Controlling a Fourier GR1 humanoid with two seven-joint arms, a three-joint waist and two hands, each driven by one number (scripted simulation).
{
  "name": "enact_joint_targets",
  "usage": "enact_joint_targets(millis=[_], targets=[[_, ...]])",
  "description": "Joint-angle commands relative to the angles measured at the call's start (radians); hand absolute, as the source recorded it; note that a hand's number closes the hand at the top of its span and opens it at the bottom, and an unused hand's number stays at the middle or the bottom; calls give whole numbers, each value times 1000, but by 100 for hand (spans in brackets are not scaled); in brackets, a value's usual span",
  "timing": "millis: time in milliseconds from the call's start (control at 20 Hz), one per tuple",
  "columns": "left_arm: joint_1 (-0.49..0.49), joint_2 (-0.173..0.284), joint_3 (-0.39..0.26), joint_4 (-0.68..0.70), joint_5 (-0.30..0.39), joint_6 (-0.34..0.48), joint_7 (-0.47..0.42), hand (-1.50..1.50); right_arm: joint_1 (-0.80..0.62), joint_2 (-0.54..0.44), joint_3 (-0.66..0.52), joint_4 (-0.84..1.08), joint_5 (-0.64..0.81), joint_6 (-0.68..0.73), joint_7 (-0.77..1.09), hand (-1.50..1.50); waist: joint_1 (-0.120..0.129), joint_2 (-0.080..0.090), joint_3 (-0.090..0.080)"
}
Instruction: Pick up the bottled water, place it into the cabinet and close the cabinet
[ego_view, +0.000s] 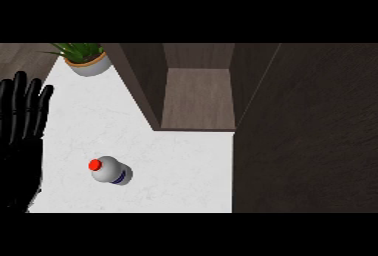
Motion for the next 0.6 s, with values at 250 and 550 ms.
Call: enact_joint_targets(millis=[250,550], targets=[[134,-80,13,-152,-205,191,44,-150,130,28,39,-176,-53,19,85,-150,-11,2,-5],[269,-97,-113,-209,-54,321,174,-150,311,-29,166,-323,-238,192,182,-150,-18,1,-5]])
